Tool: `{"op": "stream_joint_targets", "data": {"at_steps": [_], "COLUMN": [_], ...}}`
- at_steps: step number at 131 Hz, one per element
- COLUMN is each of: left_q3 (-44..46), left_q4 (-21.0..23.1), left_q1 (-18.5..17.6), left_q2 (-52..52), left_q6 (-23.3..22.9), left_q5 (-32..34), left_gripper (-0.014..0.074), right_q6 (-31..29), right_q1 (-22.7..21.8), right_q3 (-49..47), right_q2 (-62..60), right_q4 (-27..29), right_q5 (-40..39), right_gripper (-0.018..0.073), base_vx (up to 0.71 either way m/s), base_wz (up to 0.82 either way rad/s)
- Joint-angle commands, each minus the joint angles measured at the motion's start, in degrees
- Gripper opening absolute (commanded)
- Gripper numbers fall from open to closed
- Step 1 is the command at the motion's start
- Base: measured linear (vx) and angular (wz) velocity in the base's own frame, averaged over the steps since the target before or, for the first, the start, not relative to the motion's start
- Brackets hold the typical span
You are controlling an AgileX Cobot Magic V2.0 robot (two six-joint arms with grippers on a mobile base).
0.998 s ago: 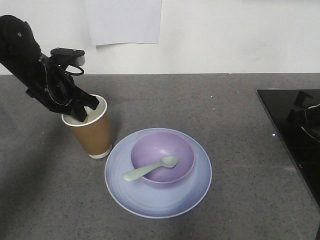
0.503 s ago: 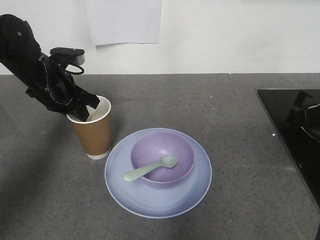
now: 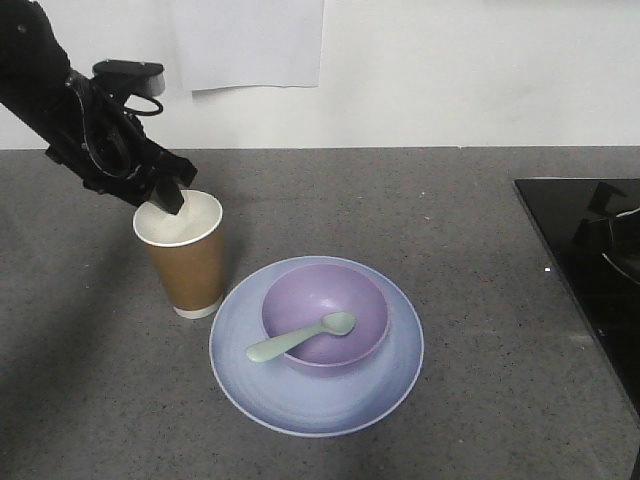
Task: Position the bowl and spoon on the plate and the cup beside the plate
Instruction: 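Open the left gripper and lift it away from the cup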
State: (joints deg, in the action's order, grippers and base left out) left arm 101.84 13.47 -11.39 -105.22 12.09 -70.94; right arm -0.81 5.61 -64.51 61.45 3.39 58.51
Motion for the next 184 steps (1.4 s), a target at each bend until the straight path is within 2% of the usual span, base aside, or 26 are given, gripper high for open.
{"op": "stream_joint_targets", "data": {"at_steps": [1, 16, 35, 53, 67, 88, 101, 137, 153, 184], "left_q3": [3.86, 5.46, 5.53, 5.38, 5.04, 4.99, 3.58, -7.87, -10.22, -10.28], "left_q4": [1.12, 0.54, -2.81, -7.38, -9.03, -8.94, -8.81, -9.1, -10.11, -9.66], "left_q1": [-0.32, -0.17, -0.17, -0.17, -0.17, -0.17, -0.24, -0.24, -0.24, -0.24], "left_q2": [3.83, 5.92, 9.05, 11.21, 12.05, 12.11, 12.69, 18.6, 20.48, 21.13], "left_q6": [-0.49, -0.49, -0.58, -3.5, -3.57, -5.25, -6.02, -6.5, -6.5, -6.46], "left_q5": [-0.43, -0.32, -0.1, -0.05, 0.11, 1.38, 4.58, 13.84, 16.77, 12.0], "left_gripper": [0.0307, 0.0301, 0.0248, 0.0114, -0.001, -0.0009, -0.0008, -0.0008, -0.0008, -0.0008], "right_q6": [-0.29, -0.29, -0.29, -0.29, -0.29, -0.29, -0.29, -0.29, -0.29, -0.29], "right_q1": [-0.34, -0.34, -0.34, -0.34, -0.34, -0.34, -0.34, -0.34, -0.34, -0.34], "right_q3": [-1.39, -1.39, -1.39, -1.39, -1.39, -1.39, -1.39, -1.39, -1.39, -1.39], "right_q2": [-0.88, -0.88, -0.88, -0.88, -0.88, -0.88, -0.88, -0.88, -0.88, -0.88], "right_q4": [-0.04, -0.04, -0.04, -0.04, -0.04, -0.04, -0.04, -0.04, -0.04, -0.04], "right_q5": [-2.98, -2.92, -2.97, -2.97, -2.97, -2.91, -2.91, -2.91, -2.97, -2.97], "right_gripper": [-0.0007, -0.0007, -0.0007, -0.0007, -0.0007, -0.0007, -0.0007, -0.0007, -0.0007, -0.0007], "base_vx": [0.0, 0.0, 0.0, 0.0, 0.0, 0.0, 0.0, 0.0, 0.0, 0.0], "base_wz": [0.0, 0.0, 0.0, 0.0, 0.0, 0.0, 0.0, 0.0, 0.0, 0.0]}}
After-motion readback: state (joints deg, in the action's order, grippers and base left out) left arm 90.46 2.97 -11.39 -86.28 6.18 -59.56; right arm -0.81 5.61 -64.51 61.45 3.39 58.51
